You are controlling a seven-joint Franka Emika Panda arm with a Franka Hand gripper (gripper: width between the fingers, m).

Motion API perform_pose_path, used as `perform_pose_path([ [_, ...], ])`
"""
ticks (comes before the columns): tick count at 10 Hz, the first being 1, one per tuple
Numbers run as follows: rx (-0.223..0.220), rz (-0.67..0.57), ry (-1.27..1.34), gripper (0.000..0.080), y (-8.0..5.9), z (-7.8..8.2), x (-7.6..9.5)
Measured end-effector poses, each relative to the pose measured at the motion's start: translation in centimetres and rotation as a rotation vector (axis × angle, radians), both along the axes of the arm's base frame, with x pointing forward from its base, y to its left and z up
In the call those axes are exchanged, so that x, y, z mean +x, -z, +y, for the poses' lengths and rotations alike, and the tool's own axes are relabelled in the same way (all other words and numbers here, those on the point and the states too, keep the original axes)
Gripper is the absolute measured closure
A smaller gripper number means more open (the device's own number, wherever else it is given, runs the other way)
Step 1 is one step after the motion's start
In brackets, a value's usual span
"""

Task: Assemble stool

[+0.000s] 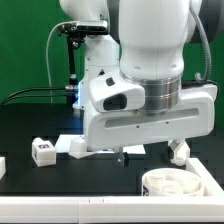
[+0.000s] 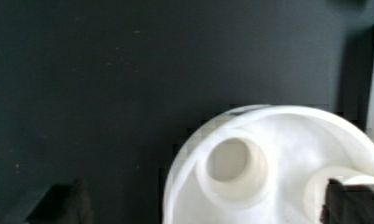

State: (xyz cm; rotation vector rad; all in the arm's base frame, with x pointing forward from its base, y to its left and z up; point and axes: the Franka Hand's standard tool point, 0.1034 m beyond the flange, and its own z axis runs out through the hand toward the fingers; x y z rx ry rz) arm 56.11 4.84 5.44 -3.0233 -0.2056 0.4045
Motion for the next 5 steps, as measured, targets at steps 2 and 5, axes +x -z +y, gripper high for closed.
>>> perform_pose_path([
  [2, 0.0, 0.0, -0.001, 0.015, 0.0, 0.0, 0.0],
  [5, -0.017, -0.012, 0.044, 0.015, -0.9, 2.8, -2.8],
])
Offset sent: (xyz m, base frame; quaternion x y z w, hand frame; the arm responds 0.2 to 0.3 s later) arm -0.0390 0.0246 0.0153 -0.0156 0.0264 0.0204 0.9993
